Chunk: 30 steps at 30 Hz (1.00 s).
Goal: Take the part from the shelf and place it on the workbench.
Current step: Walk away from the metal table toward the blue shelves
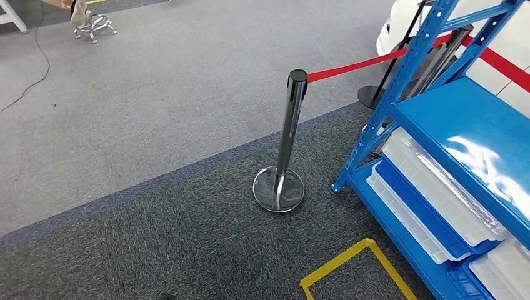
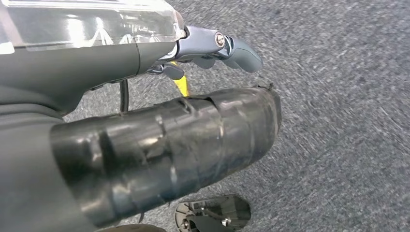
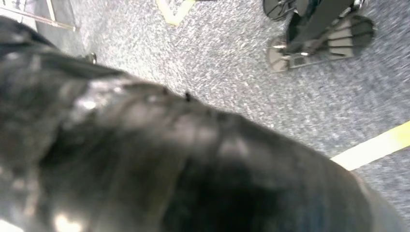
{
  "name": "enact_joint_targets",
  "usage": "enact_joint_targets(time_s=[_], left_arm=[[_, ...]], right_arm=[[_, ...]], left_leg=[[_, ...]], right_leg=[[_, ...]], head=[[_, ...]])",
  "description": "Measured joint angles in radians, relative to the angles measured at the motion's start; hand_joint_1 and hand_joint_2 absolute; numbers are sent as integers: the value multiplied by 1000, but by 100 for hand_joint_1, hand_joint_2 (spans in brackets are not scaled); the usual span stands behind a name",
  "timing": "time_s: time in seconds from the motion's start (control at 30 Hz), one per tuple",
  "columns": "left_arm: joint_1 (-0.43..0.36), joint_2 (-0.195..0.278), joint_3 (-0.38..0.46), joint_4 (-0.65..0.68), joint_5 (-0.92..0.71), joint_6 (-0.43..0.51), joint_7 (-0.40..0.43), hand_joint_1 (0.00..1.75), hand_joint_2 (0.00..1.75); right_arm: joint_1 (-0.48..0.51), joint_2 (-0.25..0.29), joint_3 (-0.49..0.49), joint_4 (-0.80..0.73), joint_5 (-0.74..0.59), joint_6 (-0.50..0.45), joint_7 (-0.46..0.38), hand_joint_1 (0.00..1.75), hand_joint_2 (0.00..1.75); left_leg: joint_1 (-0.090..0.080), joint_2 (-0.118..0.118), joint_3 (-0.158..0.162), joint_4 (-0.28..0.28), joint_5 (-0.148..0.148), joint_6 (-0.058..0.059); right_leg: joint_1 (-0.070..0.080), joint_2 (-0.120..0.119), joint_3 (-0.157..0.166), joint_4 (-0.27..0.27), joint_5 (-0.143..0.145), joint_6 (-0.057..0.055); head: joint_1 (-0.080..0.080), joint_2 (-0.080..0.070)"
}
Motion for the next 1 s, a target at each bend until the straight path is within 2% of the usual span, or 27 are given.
enact_joint_targets(time_s=[0.03,0.07,0.1,0.17,0.2,0.27,0.3,0.33,0.37,0.4,0.43,0.47,0.5,0.53,0.57,0.6,0.63,0.67,0.7,0.73,0.77,0.83,0.87,0.9,0.93,0.97,1.0], left_arm=[[0,0,1,0,0,-1,1,0,0],[0,0,1,0,0,-1,2,0,0],[-1,0,2,0,0,-2,3,0,0],[-3,0,2,0,0,-2,3,0,0],[-4,-1,3,0,1,-2,3,0,0],[-5,-1,3,0,1,-2,1,0,0],[-4,-1,4,0,1,-2,1,0,0],[-3,-1,5,0,1,-2,0,0,0],[-1,-1,6,0,2,-3,0,0,0],[1,-1,8,0,2,-3,0,0,0],[3,-1,9,0,2,-4,0,0,0],[4,-1,10,0,3,-4,0,0,0],[4,0,10,0,3,-4,0,0,0],[4,0,12,0,3,-4,0,0,0],[5,1,13,0,3,-4,0,0,0],[4,1,15,0,3,-4,-1,0,0],[4,1,17,0,3,-4,-1,0,0],[3,1,18,0,3,-4,-1,0,0],[3,1,19,0,4,-4,0,0,0],[3,1,19,0,3,-4,0,0,0],[3,0,19,0,3,-4,0,0,0],[5,1,19,0,3,-4,0,0,0],[6,1,20,0,3,-4,0,0,0],[8,2,20,0,3,-4,0,0,0],[8,2,20,0,3,-3,0,0,0],[7,2,20,0,2,-3,0,0,0],[6,2,20,0,2,-3,0,0,0]], right_arm=[[-1,-1,0,0,0,0,2,0,0],[-3,-1,0,0,1,-1,4,0,0],[-4,-1,0,0,1,-1,5,0,0],[-4,-2,0,0,1,-1,7,0,0],[-3,-2,0,0,1,-1,7,0,0],[-3,-2,0,0,1,0,6,0,0],[-4,-2,0,0,2,0,6,0,0],[-5,-2,0,0,2,0,6,0,0],[-5,-2,0,0,3,1,5,0,0],[-4,-2,0,0,3,1,5,0,0],[-4,-1,0,0,4,1,5,0,0],[-3,-1,0,0,4,1,4,0,0],[-3,0,0,0,5,2,3,0,0],[-4,0,0,0,6,2,2,0,0],[-5,1,0,0,8,2,2,0,0],[-6,2,0,1,9,2,1,0,0],[-5,2,0,1,11,2,1,0,0],[-4,2,0,1,13,2,1,0,0],[-1,2,0,2,14,2,1,0,0],[0,2,0,2,14,2,1,0,0],[0,2,0,2,15,2,0,0,0],[-3,2,0,3,17,4,0,0,0],[-4,2,0,3,17,5,0,0,0],[-4,2,0,3,18,6,0,0,0],[-4,2,0,3,19,8,0,0,0],[-3,2,0,4,19,10,0,0,0],[-2,2,0,4,20,12,-1,0,0]], left_leg=[[-2,9,3,1,-4,-5],[-4,17,6,2,-7,-11],[-6,25,8,2,-10,-17],[-7,40,14,0,-13,-28],[-5,33,16,5,-19,-34],[0,-11,-6,61,-61,-42],[2,-38,-33,121,-95,-44],[2,-54,-66,191,-129,-46],[3,-60,-97,254,-152,-47],[3,-62,-114,286,-153,-47],[3,-64,-114,279,-134,-47],[3,-69,-96,233,-97,-45],[4,-86,-68,162,-56,-41],[5,-114,-41,96,-27,-38],[6,-137,-24,49,-10,-36],[5,-155,-15,25,-6,-34],[3,-157,-14,21,-9,-32],[4,-145,-12,19,-7,-28],[5,-132,-9,14,-3,-22],[8,-120,-6,7,1,-15],[10,-105,-4,1,5,-9],[8,-77,-3,-3,6,-2],[6,-61,-3,-3,5,-2],[5,-45,-2,-2,3,-1],[5,-32,-1,-2,1,-2],[5,-20,1,-2,-1,-3],[4,-10,5,-2,-4,-5]], right_leg=[[3,-18,34,-66,23,-4],[6,-30,55,-108,34,-10],[10,-36,62,-126,35,-17],[12,-17,61,-127,37,-29],[10,-7,62,-131,40,-35],[4,12,65,-140,46,-48],[4,21,65,-141,48,-52],[4,32,63,-141,48,-55],[5,44,63,-140,48,-56],[6,58,63,-139,48,-57],[7,73,63,-137,47,-57],[6,87,64,-134,46,-56],[6,101,63,-131,45,-54],[7,113,60,-125,43,-50],[6,125,56,-121,42,-45],[5,135,51,-117,41,-39],[4,145,46,-116,43,-32],[3,157,44,-118,46,-25],[3,157,42,-117,45,-20],[5,142,37,-106,37,-16],[7,115,23,-77,18,-12],[7,55,-32,37,-45,-6],[5,41,-63,101,-71,-3],[4,35,-84,142,-81,-1],[3,31,-86,148,-72,0],[3,26,-67,113,-46,0],[3,14,-30,47,-10,-3]], head=[[0,0],[0,0],[0,0],[-1,0],[-1,0],[-2,0],[-2,0],[-3,0],[-2,0],[-2,0],[-2,0],[-2,0],[-2,0],[-2,0],[-2,0],[-2,0],[-2,0],[-2,0],[-2,0],[-1,0],[1,0],[4,0],[4,0],[4,0],[4,0],[4,0],[4,0]])
